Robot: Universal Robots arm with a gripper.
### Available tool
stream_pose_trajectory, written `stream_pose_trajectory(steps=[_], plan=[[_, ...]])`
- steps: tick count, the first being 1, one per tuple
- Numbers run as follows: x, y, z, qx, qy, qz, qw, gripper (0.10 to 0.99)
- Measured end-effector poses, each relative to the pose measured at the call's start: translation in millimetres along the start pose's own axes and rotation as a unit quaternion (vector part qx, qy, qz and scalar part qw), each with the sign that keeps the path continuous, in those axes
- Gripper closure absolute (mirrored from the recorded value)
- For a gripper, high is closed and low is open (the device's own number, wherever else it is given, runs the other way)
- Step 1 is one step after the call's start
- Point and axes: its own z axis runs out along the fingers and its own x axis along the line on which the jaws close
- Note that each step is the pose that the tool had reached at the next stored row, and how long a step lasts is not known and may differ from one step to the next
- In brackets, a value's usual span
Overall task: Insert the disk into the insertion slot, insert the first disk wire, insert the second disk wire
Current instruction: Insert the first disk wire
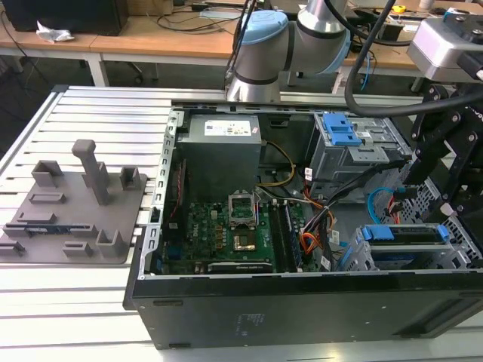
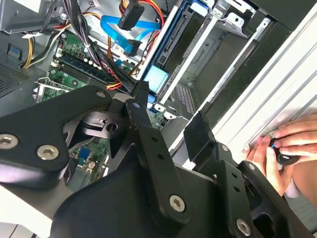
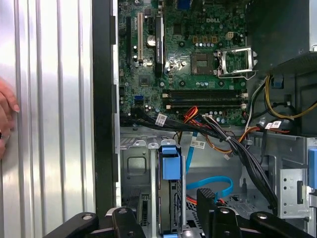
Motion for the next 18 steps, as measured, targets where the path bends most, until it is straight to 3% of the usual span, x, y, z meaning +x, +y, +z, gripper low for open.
stream_pose_trajectory(steps=[1,3,5,7,9,11,13,14,15,16,17,18], plan=[[0.0,0.1,0.0,0.0,0.0,0.0,1.0,0.525],[0.0,1.1,0.2,0.0139,0.0,0.0,0.9999,0.525],[0.0,1.2,0.3,0.0311,0.0,-0.001,0.9995,0.525],[0.0,1.2,0.4,0.044,0.0014,0.003,0.999,0.525],[0.0,1.0,0.9,0.0463,0.0025,0.015,0.9988,0.525],[-0.1,1.1,1.8,0.0469,0.0061,0.026,0.9985,0.525],[-1.5,1.2,2.8,0.0476,0.0179,0.029,0.9983,0.525],[-8.8,1.4,3.5,0.0485,0.0361,0.028,0.9978,0.525],[-17.7,1.5,4.3,0.0495,0.0572,0.028,0.9968,0.525],[-30.4,1.7,5.3,0.0508,0.0858,0.026,0.9947,0.525],[-39.2,1.7,6.0,0.0517,0.1065,0.026,0.9926,0.525],[-46.4,1.6,6.6,0.0524,0.123,0.025,0.9907,0.525]])
